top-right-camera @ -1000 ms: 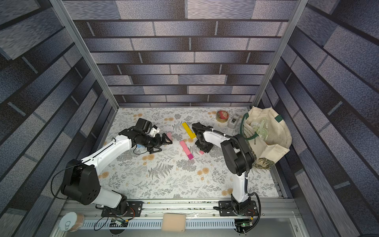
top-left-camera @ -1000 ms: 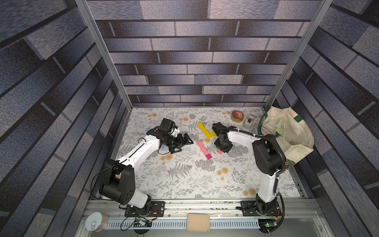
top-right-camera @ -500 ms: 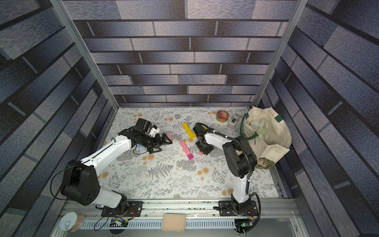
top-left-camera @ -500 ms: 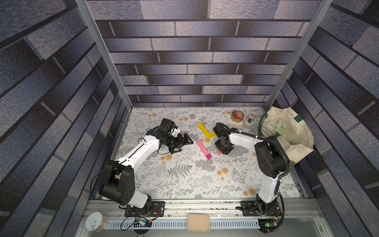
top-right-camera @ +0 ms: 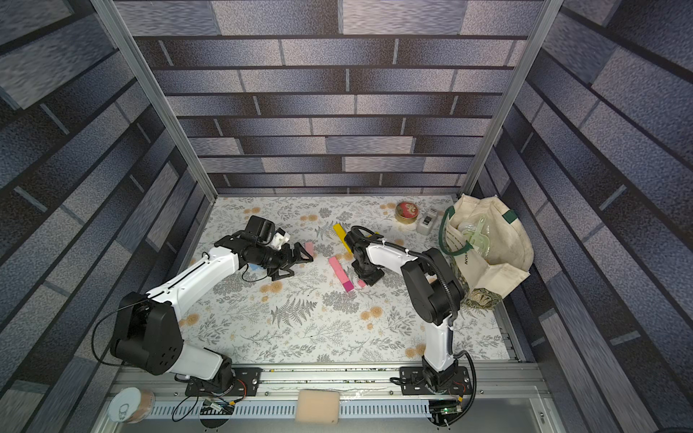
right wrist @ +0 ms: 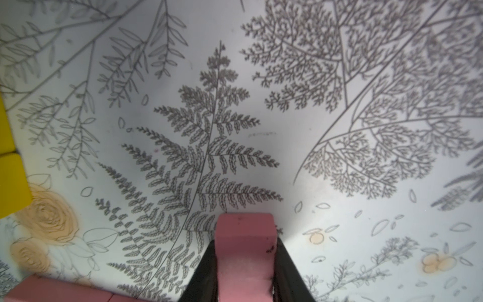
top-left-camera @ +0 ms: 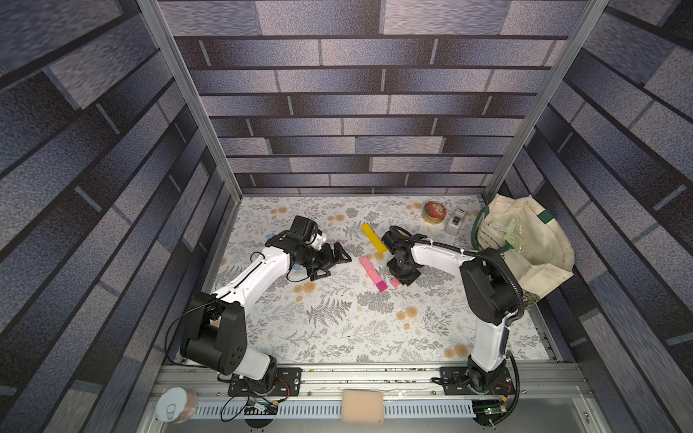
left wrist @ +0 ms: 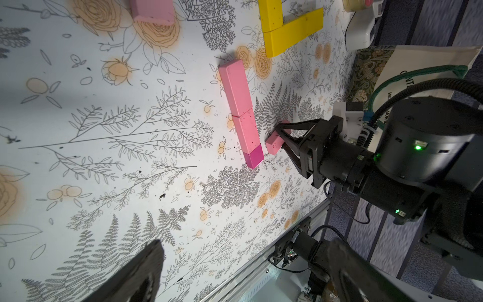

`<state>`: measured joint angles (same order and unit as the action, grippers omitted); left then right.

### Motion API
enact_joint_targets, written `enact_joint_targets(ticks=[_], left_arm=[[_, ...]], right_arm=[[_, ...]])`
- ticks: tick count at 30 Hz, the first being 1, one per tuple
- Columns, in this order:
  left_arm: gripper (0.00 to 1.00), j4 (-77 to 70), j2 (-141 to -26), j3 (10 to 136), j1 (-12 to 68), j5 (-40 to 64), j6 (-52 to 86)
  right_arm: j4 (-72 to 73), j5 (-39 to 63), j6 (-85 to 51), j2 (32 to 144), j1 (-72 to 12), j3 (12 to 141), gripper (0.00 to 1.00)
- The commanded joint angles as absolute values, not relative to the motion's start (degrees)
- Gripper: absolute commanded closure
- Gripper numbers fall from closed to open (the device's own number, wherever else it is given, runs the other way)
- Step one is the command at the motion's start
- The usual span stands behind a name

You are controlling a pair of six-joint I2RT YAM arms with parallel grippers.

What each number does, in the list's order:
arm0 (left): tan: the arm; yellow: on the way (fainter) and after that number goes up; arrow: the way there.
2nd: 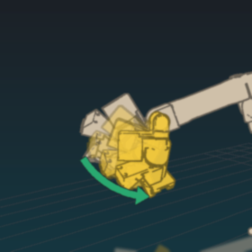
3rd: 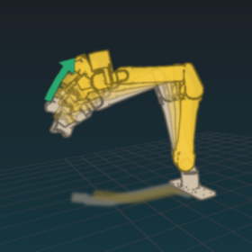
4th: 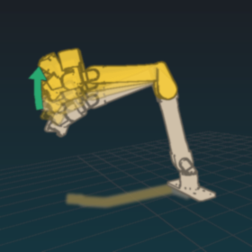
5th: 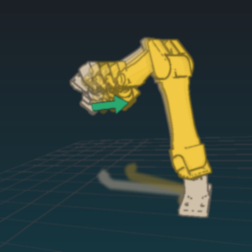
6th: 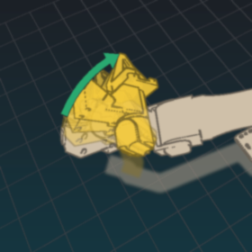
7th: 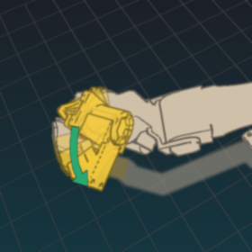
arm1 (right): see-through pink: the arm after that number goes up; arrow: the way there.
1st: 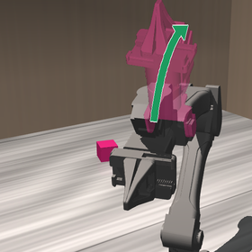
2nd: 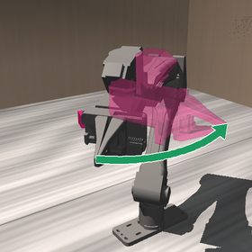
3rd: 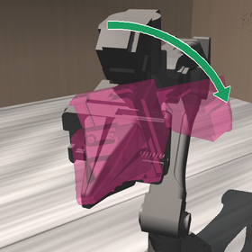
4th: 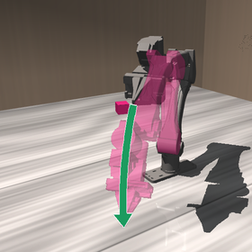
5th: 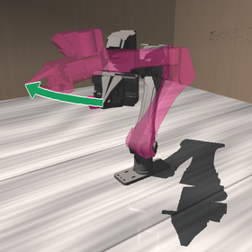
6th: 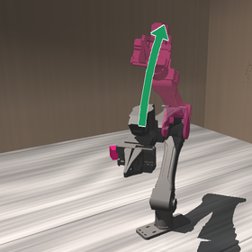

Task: Assemble the letter v with building blocks
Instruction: Assemble the building block at the center of the board.

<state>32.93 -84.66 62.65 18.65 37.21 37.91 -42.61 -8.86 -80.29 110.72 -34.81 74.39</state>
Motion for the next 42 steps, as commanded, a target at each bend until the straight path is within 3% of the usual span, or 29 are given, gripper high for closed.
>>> enact_joint_targets(ticks=[1, 42], left_arm=[[0.0, 33.0, -82.5, 62.1, 18.2, 37.9, 38.2], [0.0, 33.0, -82.1, 62.0, 17.8, 38.2, 38.2]], right_arm=[[-45.7, -6.3, -82.8, 113.6, -35.5, 75.3, 0.77], [-44.4, -2.4, -87.0, 120.0, -38.0, 79.0, 0.74]])
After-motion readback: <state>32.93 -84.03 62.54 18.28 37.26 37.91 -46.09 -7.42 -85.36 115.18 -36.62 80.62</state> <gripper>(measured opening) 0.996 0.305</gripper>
